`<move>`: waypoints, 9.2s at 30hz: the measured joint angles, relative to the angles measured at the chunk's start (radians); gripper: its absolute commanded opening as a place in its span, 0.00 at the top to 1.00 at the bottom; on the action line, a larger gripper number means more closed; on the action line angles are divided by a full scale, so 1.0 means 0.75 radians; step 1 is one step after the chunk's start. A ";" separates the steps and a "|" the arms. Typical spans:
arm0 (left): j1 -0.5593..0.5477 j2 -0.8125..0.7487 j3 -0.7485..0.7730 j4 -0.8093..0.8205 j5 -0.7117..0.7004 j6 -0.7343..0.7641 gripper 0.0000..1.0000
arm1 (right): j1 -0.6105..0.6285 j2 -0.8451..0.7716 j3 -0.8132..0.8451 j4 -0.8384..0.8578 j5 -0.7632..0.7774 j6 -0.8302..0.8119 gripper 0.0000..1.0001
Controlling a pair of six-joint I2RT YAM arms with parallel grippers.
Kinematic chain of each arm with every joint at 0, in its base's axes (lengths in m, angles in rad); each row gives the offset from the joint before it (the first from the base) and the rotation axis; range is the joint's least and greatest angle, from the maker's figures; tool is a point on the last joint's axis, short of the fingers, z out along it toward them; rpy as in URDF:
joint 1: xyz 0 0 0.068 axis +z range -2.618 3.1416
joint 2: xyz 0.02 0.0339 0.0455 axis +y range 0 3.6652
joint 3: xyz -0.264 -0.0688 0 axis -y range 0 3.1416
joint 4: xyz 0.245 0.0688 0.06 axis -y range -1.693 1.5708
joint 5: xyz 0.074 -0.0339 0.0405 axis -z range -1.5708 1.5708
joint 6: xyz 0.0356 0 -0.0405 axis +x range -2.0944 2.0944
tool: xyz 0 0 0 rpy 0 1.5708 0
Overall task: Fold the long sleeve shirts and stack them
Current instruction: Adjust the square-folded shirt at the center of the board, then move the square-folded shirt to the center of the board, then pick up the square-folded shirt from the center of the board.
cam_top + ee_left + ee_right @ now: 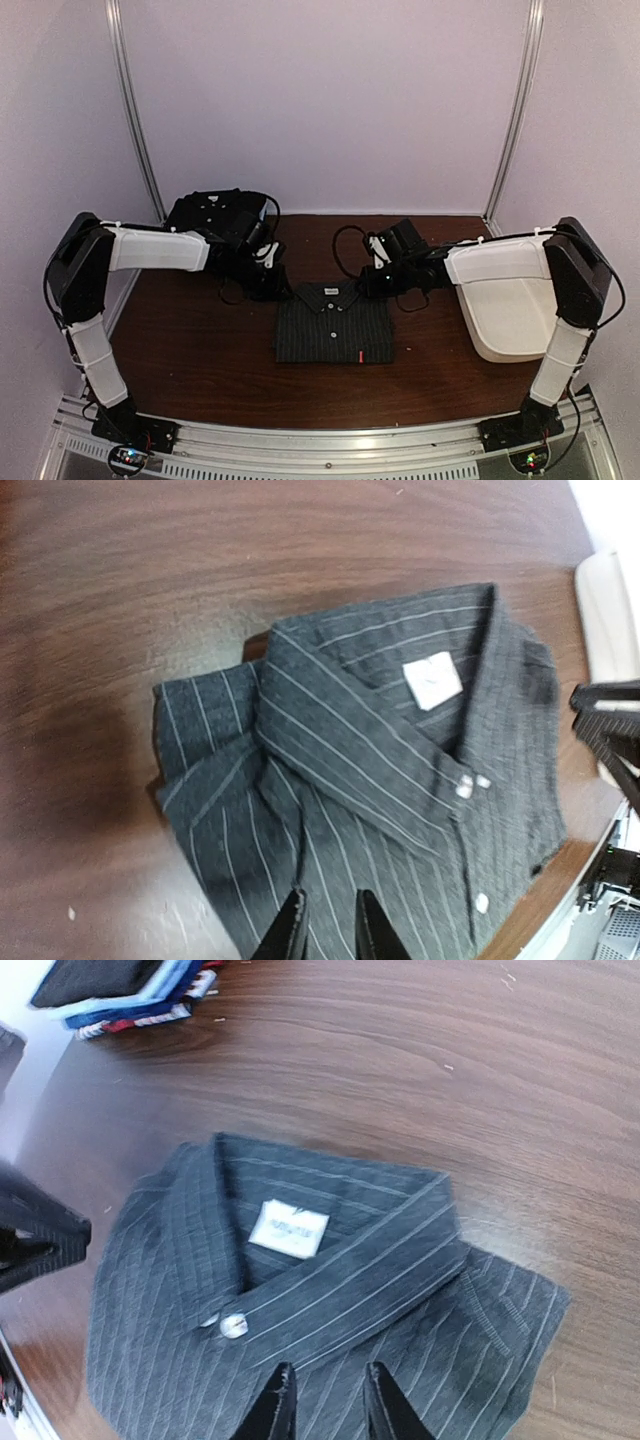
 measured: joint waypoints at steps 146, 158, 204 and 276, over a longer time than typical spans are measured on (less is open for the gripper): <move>0.583 -1.124 -1.456 0.703 -0.277 -0.856 1.00 | 0.171 -0.850 -0.511 0.196 0.165 0.086 0.40; 0.579 -1.428 -1.480 0.350 -0.279 -0.848 0.76 | 0.171 -0.792 -0.511 0.238 0.141 0.086 0.39; 0.002 -0.931 -0.461 -0.216 -0.485 -0.330 0.57 | 0.137 -0.581 -0.508 0.226 0.140 0.100 0.33; -0.170 0.116 -0.134 0.132 -0.211 -0.202 1.00 | -0.009 -0.065 -0.449 0.262 -0.002 0.141 0.82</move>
